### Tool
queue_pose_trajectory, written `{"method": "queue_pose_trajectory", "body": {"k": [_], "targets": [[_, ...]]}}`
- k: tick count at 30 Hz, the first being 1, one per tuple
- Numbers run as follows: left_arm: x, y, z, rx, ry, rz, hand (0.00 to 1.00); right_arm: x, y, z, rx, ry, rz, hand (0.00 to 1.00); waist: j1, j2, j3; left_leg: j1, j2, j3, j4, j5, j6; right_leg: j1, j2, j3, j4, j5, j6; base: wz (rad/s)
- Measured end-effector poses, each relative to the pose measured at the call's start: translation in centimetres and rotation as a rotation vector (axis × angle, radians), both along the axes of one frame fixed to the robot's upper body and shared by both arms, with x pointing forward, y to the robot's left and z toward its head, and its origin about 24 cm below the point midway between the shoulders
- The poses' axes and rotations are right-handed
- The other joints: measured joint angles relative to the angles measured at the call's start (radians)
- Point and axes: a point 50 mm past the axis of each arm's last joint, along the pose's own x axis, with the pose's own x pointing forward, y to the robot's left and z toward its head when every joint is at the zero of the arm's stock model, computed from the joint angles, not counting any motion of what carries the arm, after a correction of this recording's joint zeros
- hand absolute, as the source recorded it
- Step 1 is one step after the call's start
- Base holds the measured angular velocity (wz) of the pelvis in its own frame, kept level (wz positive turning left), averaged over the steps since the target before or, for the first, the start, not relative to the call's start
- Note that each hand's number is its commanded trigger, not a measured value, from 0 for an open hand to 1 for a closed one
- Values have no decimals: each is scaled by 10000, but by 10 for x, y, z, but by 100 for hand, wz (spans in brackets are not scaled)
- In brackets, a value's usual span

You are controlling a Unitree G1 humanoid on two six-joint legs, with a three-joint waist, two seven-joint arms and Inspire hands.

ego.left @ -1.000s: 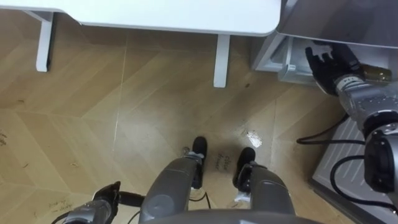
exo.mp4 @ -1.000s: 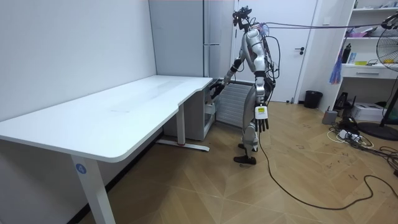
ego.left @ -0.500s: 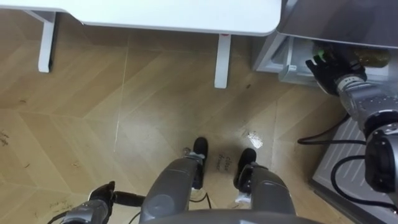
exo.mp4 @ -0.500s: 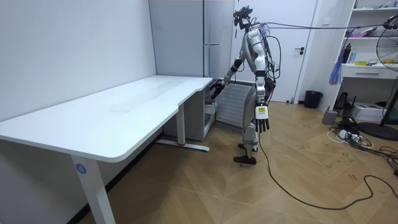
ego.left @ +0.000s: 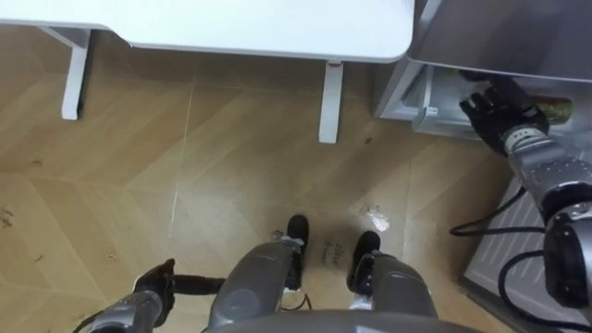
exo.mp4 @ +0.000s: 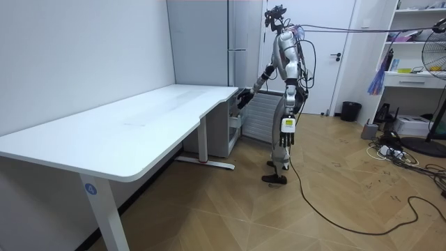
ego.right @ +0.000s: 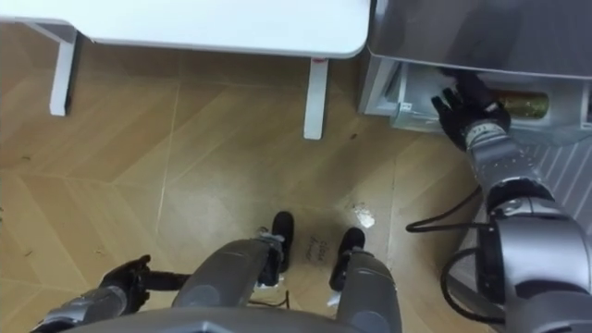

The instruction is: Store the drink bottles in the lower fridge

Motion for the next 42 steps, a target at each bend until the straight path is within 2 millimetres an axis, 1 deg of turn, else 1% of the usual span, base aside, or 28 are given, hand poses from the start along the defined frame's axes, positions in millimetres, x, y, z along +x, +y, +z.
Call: {"method": "queue_pose_trajectory", "body": {"k": [2, 4, 5, 6, 7, 9, 11, 12, 16, 18, 21, 23, 24, 28, 34, 42], "targets": [[-1, 2, 0, 68, -67, 29, 0, -9, -3, -6, -199, 116, -50, 0, -92, -13, -17, 141, 3, 5, -5, -1, 0, 196, 46, 3, -111, 25, 6, -2], [-2, 2, 0, 124, -122, 77, 0, -24, -7, -18, -542, 658, -17, 0, -244, -81, -168, 357, 9, 10, -103, -1, 0, 447, 92, 0, -224, 30, 7, 0], [-2, 2, 0, 111, -152, 135, 0, -27, -7, -20, -612, 787, 20, 0, -290, -98, -208, 397, 19, 9, -116, -1, 0, 503, 116, 4, -271, 45, 4, 0], [-3, 3, 0, 108, -191, 211, 0, -29, -5, -23, -771, 978, 128, 0, -384, -125, -224, 528, 34, 9, -151, -1, -1, 638, 139, 4, -309, 59, -3, -4], [-3, 2, 0, 102, -215, 208, 0, -33, -5, -26, -838, 1102, 70, 0, -473, -152, -258, 622, 41, 19, -161, -4, -4, 735, 147, 12, -401, 61, -4, -4], [-3, 2, 0, 96, -321, 187, 0, -35, -5, -28, -903, 1246, -123, 0, -599, -151, -289, 700, 76, 33, -234, -4, -5, 820, 189, 2, -511, 130, -9, -6], [-4, 2, 0, 109, -383, 183, 0, -36, -5, -29, -980, 1308, -318, 0, -597, -152, -289, 692, 167, 182, -239, -4, -6, 818, 275, 50, -650, 259, -21, -18], [-8, 2, -1, 121, -335, 203, 0, -36, -4, -30, -1015, 1339, -429, 0, -632, -149, -290, 687, 189, 255, -236, -5, -7, 797, 298, 101, -695, 308, -33, -23], [-15, 3, -2, 17, -243, 770, 0, -43, -8, -32, -1196, 1708, -1121, 0, -569, -146, -291, 603, 244, 416, -240, -6, -9, 636, 389, 359, -733, 374, -25, -14], [-18, 1, -3, 20, -149, 1058, 0, -45, -6, -34, -1162, 1966, -1389, 0, -584, -146, -291, 605, 264, 457, -263, -2, -12, 625, 430, 431, -788, 415, -25, -11], [-19, 0, -4, -25, -122, 1251, 0, -48, -3, -39, -891, 2346, -1902, 0, -634, -148, -289, 583, 314, 493, -272, -9, -22, 619, 465, 440, -858, 441, -40, -2], [-18, -1, -4, -39, -123, 1195, 0, -50, 0, -42, -743, 2559, -2125, 0, -665, -139, -288, 527, 320, 476, -279, -13, -29, 610, 476, 364, -951, 475, -58, 0], [-18, -2, -4, -64, -131, 1185, 0, -53, 2, -46, -574, 2731, -2301, 0, -667, -123, -280, 497, 327, 438, -275, -16, -35, 623, 471, 275, -960, 509, -76, 9], [-13, -12, -6, -361, -267, 1231, 0, -64, 5, -56, 659, 2921, -3538, 0, -663, -50, -234, 435, 314, 386, -280, -17, -37, 614, 469, 250, -966, 508, -70, 4], [-13, -12, -6, -331, -242, 1295, 0, -70, 4, -60, 2188, 2781, -4848, 0, -630, -22, -228, 149, 319, 382, -256, -14, -39, 343, 443, 263, -936, 506, -69, 0], [-14, -10, -6, -159, -254, 1522, 0, -78, 10, -69, 3134, 2488, -5295, 0, -603, -40, -204, 166, 316, 381, -287, -14, -38, 383, 385, 255, -984, 498, -56, 0]]}}
